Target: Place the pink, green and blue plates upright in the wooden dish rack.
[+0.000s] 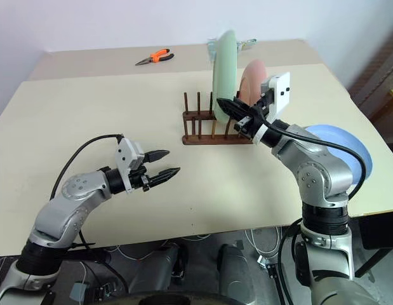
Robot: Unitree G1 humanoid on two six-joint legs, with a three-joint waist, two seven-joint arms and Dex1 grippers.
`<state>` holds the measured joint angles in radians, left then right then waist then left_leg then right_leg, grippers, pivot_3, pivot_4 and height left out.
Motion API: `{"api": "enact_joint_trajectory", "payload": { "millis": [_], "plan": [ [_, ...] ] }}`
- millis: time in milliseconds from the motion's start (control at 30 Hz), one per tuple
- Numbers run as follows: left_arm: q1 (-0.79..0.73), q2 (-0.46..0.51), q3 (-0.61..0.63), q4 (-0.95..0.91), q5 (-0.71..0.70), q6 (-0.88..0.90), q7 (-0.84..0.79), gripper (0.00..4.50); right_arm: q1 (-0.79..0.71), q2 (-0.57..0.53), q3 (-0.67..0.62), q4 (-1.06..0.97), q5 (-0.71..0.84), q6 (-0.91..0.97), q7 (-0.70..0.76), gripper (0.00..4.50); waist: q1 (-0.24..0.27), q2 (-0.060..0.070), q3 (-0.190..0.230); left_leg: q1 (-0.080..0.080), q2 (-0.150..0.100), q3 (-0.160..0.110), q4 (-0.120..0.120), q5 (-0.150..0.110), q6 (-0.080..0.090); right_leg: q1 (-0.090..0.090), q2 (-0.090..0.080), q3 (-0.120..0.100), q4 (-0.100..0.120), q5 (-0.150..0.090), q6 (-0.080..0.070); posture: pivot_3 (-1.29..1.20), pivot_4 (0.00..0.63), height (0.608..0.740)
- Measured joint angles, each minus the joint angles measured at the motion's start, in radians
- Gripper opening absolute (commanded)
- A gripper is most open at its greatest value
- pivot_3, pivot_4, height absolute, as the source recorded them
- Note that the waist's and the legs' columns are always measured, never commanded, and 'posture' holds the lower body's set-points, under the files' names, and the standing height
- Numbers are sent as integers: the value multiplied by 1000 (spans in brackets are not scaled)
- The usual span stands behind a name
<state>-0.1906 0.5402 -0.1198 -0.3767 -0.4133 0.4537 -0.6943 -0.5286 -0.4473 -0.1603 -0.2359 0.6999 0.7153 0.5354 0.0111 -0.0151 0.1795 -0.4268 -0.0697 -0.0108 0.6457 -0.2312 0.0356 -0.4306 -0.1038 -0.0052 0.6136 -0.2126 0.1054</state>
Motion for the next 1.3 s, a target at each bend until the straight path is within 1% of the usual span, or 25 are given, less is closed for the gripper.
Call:
{"api": "enact_joint_trajectory", "payload": {
  "millis": [100, 167, 200, 233, 333, 400, 567, 667, 700, 800, 833, 933, 1000, 1033, 1067, 1133, 1200, 1300],
  "plan": [
    [1, -3, -11, -1, 9, 0, 1, 3070, -2, 0, 9, 31, -13, -1, 2, 0, 0, 0, 0, 0, 0, 0, 0, 0, 0, 0, 0, 0, 0, 0, 0, 0, 150, 719],
    [1, -5, -12, -1, 10, 0, 1, 3108, -7, -4, 20, 36, -22, -2, 8, 703, -1, 0, 0, 0, 0, 0, 0, 0, 0, 0, 0, 0, 0, 0, 0, 0, 150, 719],
    [1, -8, -12, -1, 11, 0, 3, 3108, -10, -10, 25, 36, -30, -2, 12, 941, 0, 0, 0, 0, 0, 0, 0, 0, 0, 0, 0, 0, 0, 0, 0, 0, 150, 719],
    [1, -9, -12, -1, 11, 0, 3, 3108, -11, -15, 29, 36, -39, -4, 15, 1375, 0, 0, 0, 0, 0, 0, 0, 0, 0, 0, 0, 0, 0, 0, 0, 0, 150, 719],
    [1, -9, -13, -1, 12, 0, 4, 3108, -11, -23, 39, 37, -69, -11, 22, 2952, 0, 0, 0, 0, 0, 0, 0, 0, 0, 0, 0, 0, 0, 0, 0, 0, 150, 719],
    [1, -9, -13, -1, 12, 0, 4, 3108, -11, -27, 41, 37, -89, -22, 22, 3908, 0, 0, 0, 0, 0, 0, 0, 0, 0, 0, 0, 0, 0, 0, 0, 0, 150, 719],
    [1, -10, -13, 0, 15, 0, 3, 3108, -10, -51, 50, 27, -129, -34, 22, 3908, 1, 0, 0, 0, 0, 0, 0, 0, 0, 0, 0, 0, 0, 0, 0, 0, 150, 719],
    [-1, -14, -13, 3, 17, 0, 3, 3108, 16, -116, 58, -48, -149, -34, 36, 3908, 2, 1, 0, -1, 0, 0, 0, 0, 0, 0, 0, 0, -1, 0, 0, 0, 150, 719],
    [0, -15, -12, 3, 17, 0, 3, 3108, 39, -159, 58, -93, -156, -34, 49, 3908, 4, 1, 0, -1, 0, 0, 0, 0, 1, 0, -1, -1, -1, 0, 0, 0, 150, 719],
    [-2, -16, -10, 7, 17, 0, 2, 3108, 93, -236, 38, -183, -162, -32, 79, 3908, 2, 1, 0, -1, 0, 0, 0, -1, 1, 0, -1, -1, -2, 0, 0, 0, 150, 719],
    [-2, -16, -10, 9, 17, 0, 0, 3108, 110, -257, 22, -204, -156, -27, 91, 3908, 2, 1, 0, -1, 0, 0, 0, -1, 1, 0, -1, -1, -2, 0, 0, 0, 150, 719],
    [-2, -12, -6, 16, 17, -1, -5, 3108, 201, -354, -103, -278, -81, 18, 152, 3908, 4, 1, 1, -2, 0, 0, 0, -1, 2, 0, -1, -1, -2, 0, 0, 0, 150, 719],
    [-8, -12, -5, 24, 17, -2, -16, 3108, 301, -418, -207, -317, -41, 48, 195, 3908, 7, 0, 1, -1, 0, 0, 1, -1, 2, 2, -1, -2, -3, -1, 1, 0, 150, 719],
    [-9, -10, -4, 28, 17, -2, -20, 3108, 338, -437, -231, -320, -37, 59, 209, 3908, 4, 0, 1, -1, 0, 0, 1, -1, 2, 2, -2, -2, -3, -1, 1, 0, 150, 719],
    [-16, -13, -8, 33, 17, -3, -27, 3108, 400, -459, -250, -328, -55, 51, 223, 3908, 4, 0, 0, -1, 0, 0, 1, -2, 2, 2, -2, -2, -4, -1, 1, 0, 150, 719],
    [-23, -13, -12, 44, 17, -8, -44, 3108, 521, -499, -219, -303, -156, 17, 214, 3908, 3, 0, 0, -1, 0, 0, 1, -2, 1, 3, -2, -2, -5, -1, 1, 0, 150, 719],
    [-37, -19, -21, 59, 18, -8, -59, 3108, 572, -502, -155, -217, -278, -16, 157, 3908, 1, 0, 0, -1, 0, 1, 2, -2, 1, 2, -3, -2, -5, -1, 1, 0, 150, 719],
    [-60, -29, -25, 62, 21, -10, -70, 3108, 586, -499, -76, -74, -415, -28, 66, 3908, 1, 2, 0, -1, 0, 2, 2, -2, 1, 1, -3, -2, -5, -1, 1, 0, 150, 719]
  ]
}}
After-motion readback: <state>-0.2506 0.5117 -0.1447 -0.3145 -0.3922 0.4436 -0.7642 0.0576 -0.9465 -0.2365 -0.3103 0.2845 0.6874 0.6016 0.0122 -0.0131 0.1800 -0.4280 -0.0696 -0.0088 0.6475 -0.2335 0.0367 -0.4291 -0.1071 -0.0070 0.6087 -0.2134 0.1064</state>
